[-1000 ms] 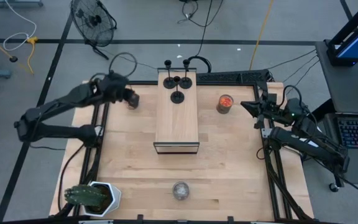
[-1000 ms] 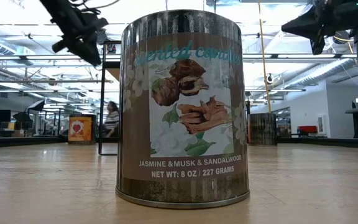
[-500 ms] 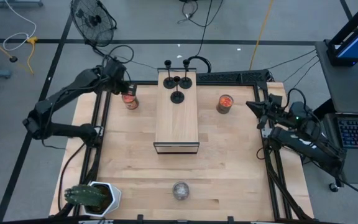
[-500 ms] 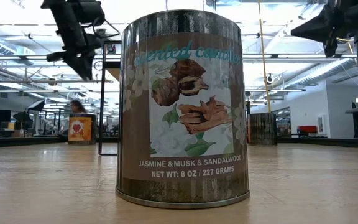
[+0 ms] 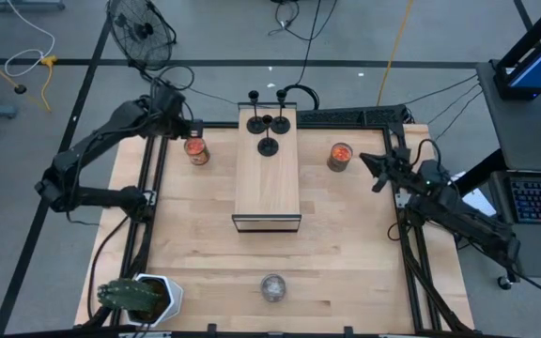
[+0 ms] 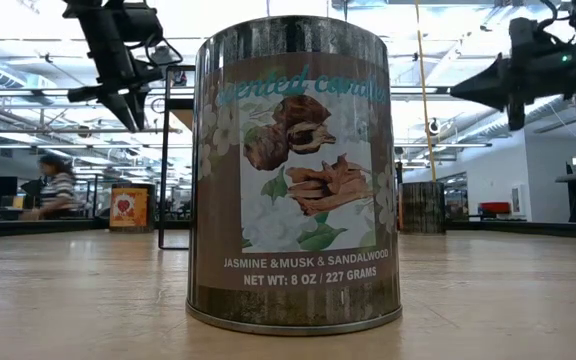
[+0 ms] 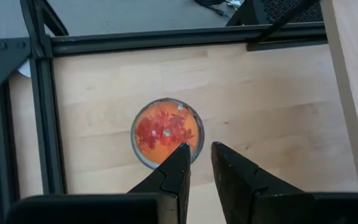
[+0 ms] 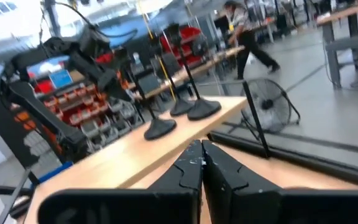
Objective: Pick & Place candle stick holders
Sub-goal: Put the left orange scented candle on the shelf
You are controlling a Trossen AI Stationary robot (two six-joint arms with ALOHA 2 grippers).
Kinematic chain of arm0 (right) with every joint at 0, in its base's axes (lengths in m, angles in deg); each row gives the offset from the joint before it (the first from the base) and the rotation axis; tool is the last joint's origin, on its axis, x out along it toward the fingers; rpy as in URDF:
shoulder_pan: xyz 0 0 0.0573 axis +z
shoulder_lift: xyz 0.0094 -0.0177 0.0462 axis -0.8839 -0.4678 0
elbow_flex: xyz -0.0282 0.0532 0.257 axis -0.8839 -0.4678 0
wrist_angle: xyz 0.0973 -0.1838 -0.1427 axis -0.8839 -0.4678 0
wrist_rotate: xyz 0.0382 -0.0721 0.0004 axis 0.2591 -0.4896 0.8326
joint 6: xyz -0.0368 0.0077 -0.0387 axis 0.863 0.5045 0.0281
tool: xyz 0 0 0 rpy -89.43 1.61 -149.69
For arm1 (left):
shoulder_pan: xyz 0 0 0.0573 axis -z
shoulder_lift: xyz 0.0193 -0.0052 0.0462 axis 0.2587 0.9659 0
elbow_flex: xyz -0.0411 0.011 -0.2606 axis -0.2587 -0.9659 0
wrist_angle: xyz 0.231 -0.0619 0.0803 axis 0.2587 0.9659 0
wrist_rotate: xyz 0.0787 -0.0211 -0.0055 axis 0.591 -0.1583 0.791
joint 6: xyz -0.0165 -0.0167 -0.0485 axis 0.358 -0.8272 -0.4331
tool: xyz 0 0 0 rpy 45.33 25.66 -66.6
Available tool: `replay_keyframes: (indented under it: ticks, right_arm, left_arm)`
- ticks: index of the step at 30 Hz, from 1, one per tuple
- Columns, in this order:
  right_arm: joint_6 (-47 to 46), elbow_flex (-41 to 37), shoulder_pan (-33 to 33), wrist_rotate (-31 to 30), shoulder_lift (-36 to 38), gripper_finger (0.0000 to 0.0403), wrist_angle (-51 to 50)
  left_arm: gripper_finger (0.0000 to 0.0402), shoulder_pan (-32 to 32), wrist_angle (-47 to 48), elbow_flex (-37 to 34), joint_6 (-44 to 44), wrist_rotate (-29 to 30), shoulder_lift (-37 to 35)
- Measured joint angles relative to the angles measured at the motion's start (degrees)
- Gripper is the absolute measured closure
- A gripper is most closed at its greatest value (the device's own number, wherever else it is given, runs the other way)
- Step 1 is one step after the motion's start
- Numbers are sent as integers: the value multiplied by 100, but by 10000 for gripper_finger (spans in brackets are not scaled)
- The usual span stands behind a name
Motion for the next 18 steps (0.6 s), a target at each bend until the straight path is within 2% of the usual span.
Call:
replay_keyframes:
  ticks: [6,18]
  right_arm:
    - [-20,-352,0,-17,2,403,530]
    - [-192,-390,0,0,1,403,517]
  left_arm:
    - [330,-221,-4,-2,55,-86,148]
    - [329,-466,-13,-7,178,-930,969]
